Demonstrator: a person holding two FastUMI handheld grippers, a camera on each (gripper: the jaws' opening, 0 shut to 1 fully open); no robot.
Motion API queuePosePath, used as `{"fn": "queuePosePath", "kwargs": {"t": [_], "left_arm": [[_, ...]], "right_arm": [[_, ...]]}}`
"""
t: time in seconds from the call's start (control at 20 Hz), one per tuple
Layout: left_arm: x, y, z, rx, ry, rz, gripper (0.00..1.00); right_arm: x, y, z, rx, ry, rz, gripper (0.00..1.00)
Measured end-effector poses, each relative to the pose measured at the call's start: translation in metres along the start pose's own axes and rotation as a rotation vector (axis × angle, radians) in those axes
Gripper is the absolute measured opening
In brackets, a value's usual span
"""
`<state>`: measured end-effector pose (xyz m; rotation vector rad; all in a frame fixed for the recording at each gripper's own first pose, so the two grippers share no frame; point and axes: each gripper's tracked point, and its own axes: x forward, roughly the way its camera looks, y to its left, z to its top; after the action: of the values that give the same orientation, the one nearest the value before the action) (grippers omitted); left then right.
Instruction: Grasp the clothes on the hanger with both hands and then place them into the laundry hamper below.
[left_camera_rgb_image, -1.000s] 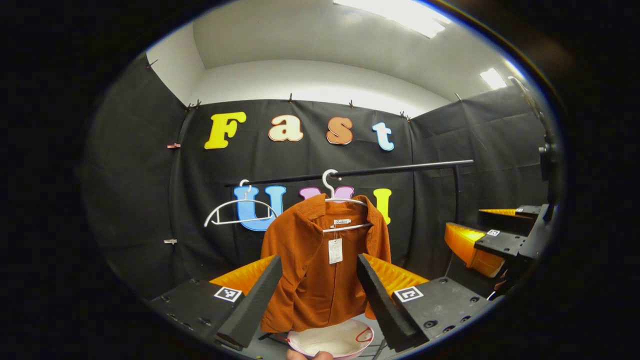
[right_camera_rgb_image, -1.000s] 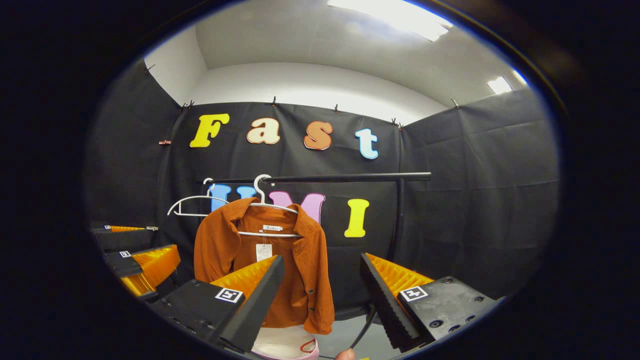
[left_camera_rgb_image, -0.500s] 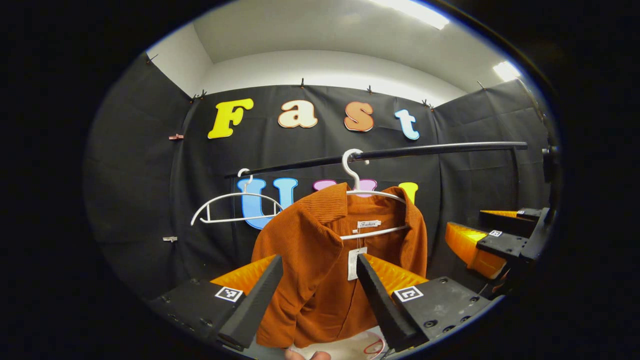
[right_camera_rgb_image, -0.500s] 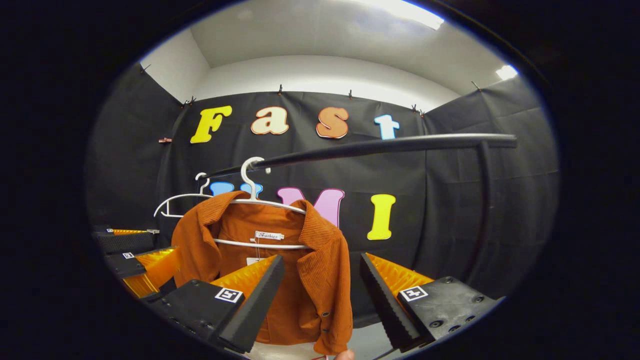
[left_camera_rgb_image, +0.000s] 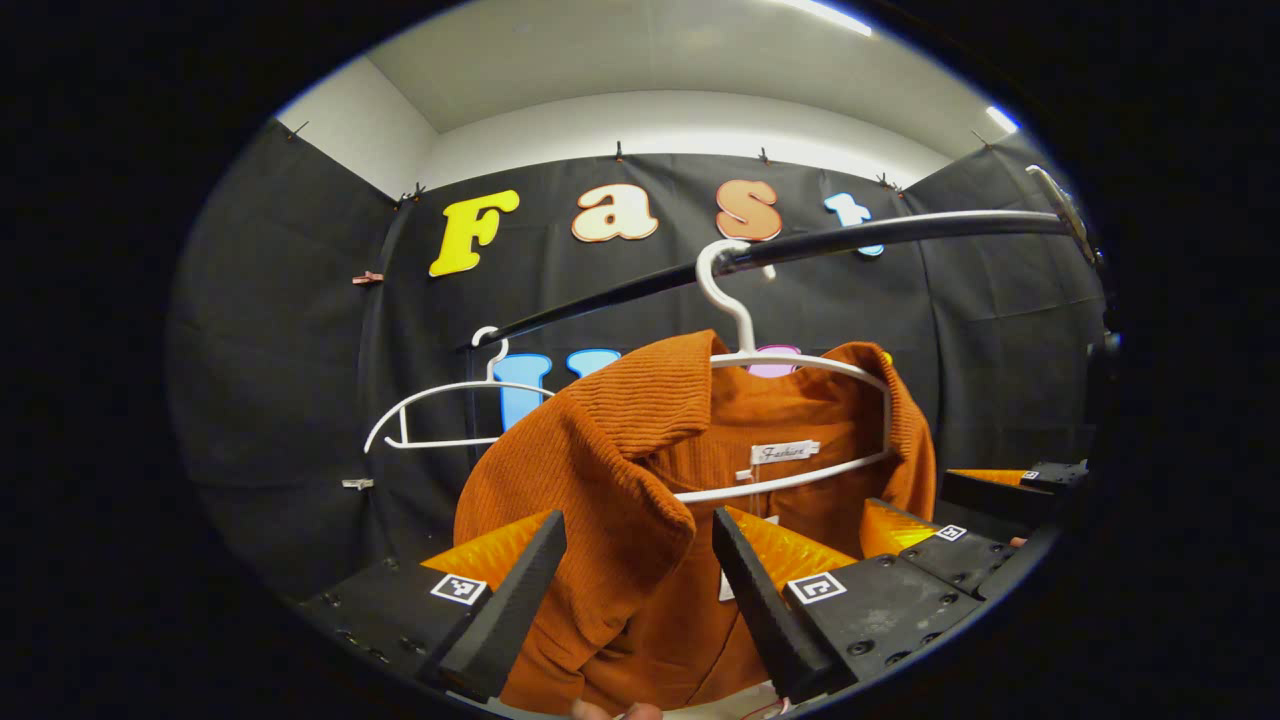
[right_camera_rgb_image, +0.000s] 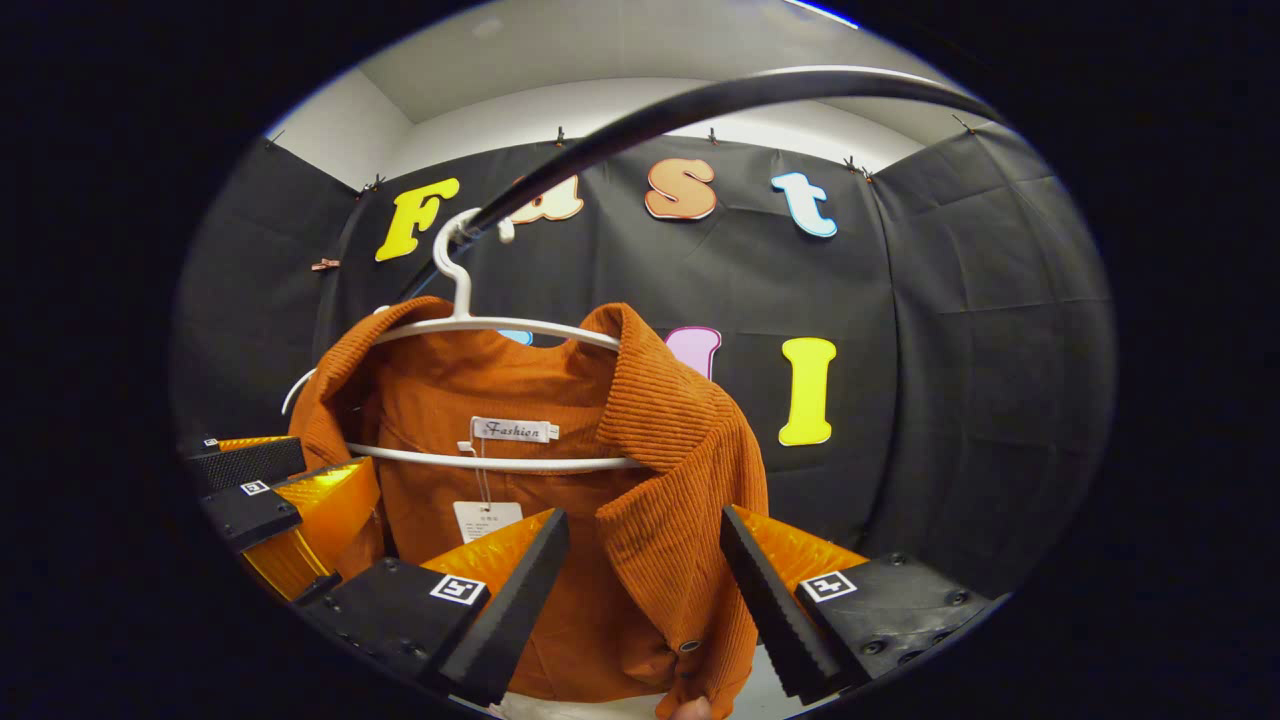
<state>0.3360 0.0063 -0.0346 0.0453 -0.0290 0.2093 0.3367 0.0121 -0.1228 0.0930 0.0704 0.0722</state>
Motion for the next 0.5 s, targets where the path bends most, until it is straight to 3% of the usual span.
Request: {"fn": "queuePosePath", "kwargs": {"t": [0.15, 0.2, 0.35, 0.4, 0.5], "left_arm": [[0.019, 0.006, -0.008, 0.01, 0.023, 0.045, 0.93], [0.021, 0.008, -0.012, 0.012, 0.032, 0.056, 0.93], [0.03, 0.003, -0.022, 0.013, 0.071, 0.037, 0.48], [0.031, 0.006, -0.021, 0.009, 0.072, 0.041, 0.33], [0.03, 0.005, -0.02, -0.026, 0.057, 0.018, 0.07]], "right_arm": [[0.022, -0.009, -0.005, -0.009, -0.01, -0.035, 0.98], [0.025, -0.008, -0.006, -0.002, -0.015, -0.03, 0.87], [0.029, -0.008, -0.008, 0.013, -0.028, -0.009, 0.62], [0.03, -0.016, -0.01, 0.008, -0.023, -0.035, 0.45], [0.029, -0.012, -0.005, 0.08, -0.035, 0.018, 0.11]]}}
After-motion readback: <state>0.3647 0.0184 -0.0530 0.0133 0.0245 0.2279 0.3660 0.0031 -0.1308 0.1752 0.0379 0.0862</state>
